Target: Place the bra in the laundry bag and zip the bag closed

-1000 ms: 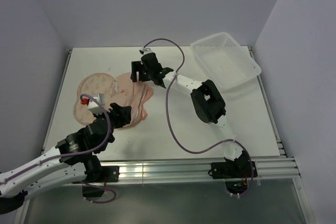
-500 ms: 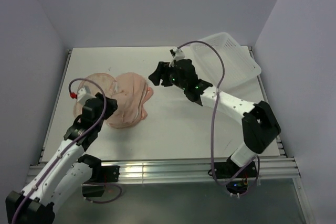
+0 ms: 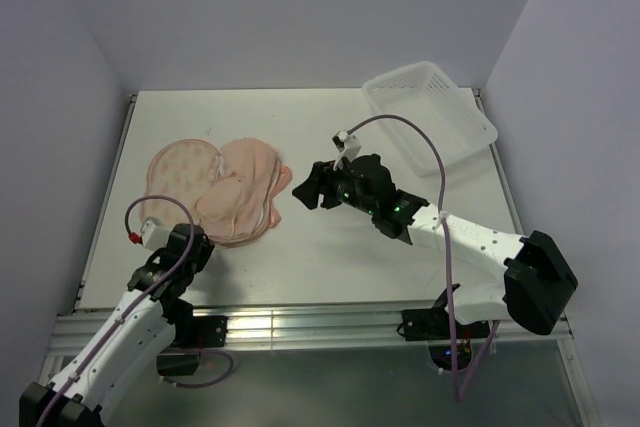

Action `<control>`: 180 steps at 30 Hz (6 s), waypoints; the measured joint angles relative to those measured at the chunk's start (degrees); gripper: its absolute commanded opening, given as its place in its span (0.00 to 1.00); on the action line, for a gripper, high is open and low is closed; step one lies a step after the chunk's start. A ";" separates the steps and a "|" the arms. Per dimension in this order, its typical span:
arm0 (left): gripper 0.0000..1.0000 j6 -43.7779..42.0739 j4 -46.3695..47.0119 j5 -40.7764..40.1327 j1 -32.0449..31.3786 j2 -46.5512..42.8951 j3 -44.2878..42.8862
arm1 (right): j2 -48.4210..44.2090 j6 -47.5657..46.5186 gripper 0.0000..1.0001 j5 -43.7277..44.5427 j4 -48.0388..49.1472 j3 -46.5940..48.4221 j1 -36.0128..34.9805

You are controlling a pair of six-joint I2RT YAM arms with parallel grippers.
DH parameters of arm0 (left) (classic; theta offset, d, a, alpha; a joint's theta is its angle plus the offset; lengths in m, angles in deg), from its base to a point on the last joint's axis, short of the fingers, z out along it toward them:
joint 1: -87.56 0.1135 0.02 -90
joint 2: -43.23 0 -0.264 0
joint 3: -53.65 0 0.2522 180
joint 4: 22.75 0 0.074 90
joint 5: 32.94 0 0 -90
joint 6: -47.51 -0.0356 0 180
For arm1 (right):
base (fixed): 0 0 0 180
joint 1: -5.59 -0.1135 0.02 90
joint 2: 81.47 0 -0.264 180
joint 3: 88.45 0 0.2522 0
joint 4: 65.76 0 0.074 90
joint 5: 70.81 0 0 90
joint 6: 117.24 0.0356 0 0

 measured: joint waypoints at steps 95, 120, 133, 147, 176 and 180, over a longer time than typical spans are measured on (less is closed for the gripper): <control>0.32 -25.20 34.10 10.51 14.08 56.26 -30.77 | 0.87 -2.32 0.66 -2.97 -0.31 -3.54 -2.08; 0.40 -52.50 24.20 27.23 23.39 82.29 -55.98 | -1.31 -2.25 0.66 -3.67 0.24 -4.13 -2.32; 0.23 -54.01 22.38 27.10 23.41 84.94 -59.36 | -1.31 -2.27 0.66 -3.63 0.17 -4.31 -2.34; 0.12 -56.15 23.58 25.22 22.51 84.72 -58.53 | -1.31 -2.27 0.66 -3.58 0.17 -4.31 -2.34; 0.38 -55.71 23.87 22.18 18.29 75.76 -53.00 | 0.74 -2.27 0.66 -3.34 0.20 -4.31 -2.34; 0.37 -55.69 23.63 22.10 17.92 78.62 -54.90 | 0.74 -2.27 0.66 -3.30 0.17 -4.31 -2.34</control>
